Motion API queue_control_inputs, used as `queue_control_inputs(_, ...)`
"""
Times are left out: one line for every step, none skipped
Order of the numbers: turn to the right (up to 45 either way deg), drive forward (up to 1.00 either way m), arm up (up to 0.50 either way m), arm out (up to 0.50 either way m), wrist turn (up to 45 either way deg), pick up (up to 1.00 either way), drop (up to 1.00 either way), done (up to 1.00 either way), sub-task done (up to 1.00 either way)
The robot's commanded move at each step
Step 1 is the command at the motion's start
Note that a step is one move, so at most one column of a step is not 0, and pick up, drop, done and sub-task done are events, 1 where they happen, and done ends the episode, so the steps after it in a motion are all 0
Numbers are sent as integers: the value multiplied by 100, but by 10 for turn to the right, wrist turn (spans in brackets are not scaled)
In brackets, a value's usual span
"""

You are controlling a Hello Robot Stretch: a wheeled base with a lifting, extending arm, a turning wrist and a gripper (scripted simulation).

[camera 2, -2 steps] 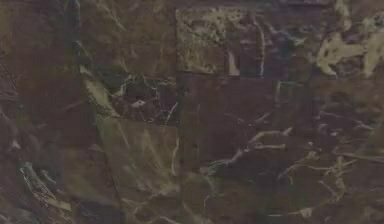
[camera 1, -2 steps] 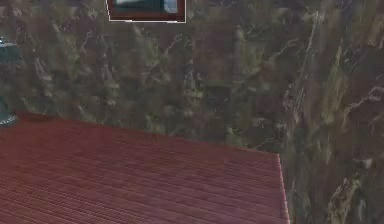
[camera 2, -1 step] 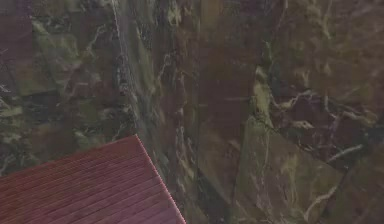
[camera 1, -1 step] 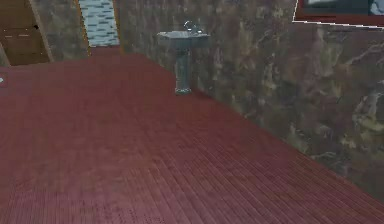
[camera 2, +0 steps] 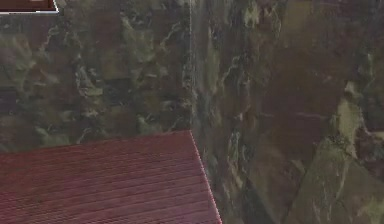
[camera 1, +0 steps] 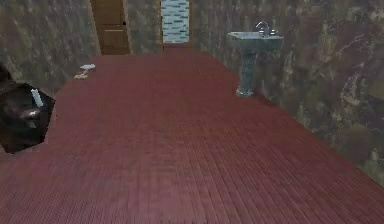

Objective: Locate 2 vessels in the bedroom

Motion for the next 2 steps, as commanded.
queue_control_inputs(0,100,0,0,0,0,0,0,0)
queue_control_inputs(0,100,0,0,0,0,0,0,0)
